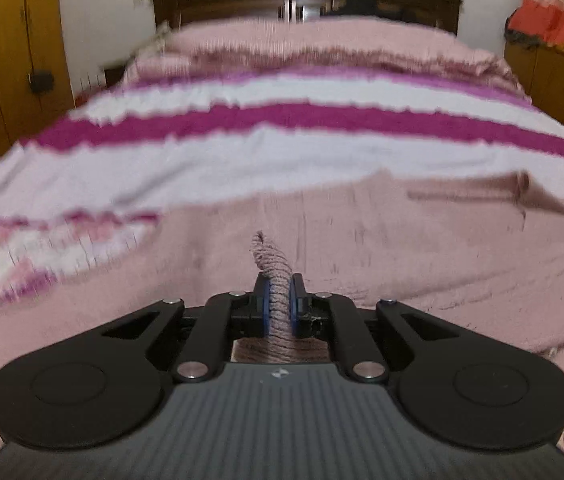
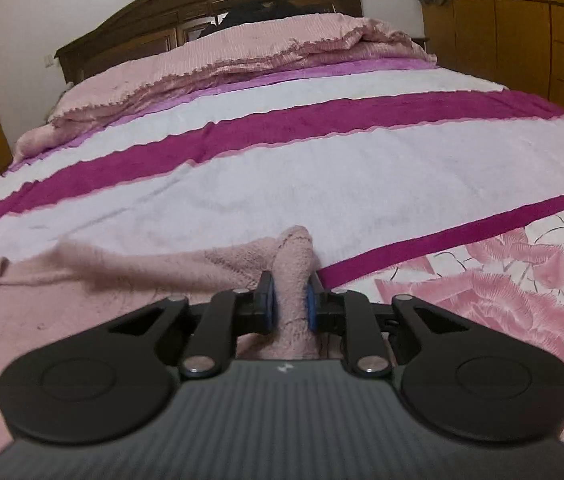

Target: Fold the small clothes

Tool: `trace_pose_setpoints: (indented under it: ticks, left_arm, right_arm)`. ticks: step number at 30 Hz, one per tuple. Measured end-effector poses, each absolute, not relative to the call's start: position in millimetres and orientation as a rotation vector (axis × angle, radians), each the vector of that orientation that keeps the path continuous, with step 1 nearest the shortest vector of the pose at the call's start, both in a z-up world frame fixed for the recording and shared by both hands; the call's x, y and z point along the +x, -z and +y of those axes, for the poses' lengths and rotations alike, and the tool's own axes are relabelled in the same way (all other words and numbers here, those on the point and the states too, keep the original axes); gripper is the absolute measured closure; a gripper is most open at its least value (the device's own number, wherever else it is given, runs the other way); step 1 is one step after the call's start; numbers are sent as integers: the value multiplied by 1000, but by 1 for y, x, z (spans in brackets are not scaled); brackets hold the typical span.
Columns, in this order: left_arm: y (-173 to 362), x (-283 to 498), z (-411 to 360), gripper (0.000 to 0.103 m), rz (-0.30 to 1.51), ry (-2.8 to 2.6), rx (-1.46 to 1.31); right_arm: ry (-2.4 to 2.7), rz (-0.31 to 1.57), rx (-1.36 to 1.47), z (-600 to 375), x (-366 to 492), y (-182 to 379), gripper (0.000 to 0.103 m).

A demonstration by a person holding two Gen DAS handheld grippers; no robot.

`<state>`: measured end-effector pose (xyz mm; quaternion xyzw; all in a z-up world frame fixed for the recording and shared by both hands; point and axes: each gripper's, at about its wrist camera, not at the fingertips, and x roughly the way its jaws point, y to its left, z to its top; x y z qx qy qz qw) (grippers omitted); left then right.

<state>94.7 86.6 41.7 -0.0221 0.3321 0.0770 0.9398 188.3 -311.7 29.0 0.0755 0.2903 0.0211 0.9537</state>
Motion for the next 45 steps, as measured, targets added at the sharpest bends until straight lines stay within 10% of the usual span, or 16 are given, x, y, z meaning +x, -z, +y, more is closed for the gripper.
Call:
trace_pose_setpoints:
  ticks: [6, 31, 45]
  left_arm:
    - [-30, 97, 89, 91, 698, -154, -63]
    - [-23, 108, 96, 82, 723, -205, -32]
    - [-69, 55, 121, 47, 696, -232, -106]
  right_arm:
    - [-63, 610, 154, -321, 183, -46, 51]
    - [-274, 665, 130, -280, 181, -33, 49]
    - [-244, 614, 218, -272, 85, -98, 39]
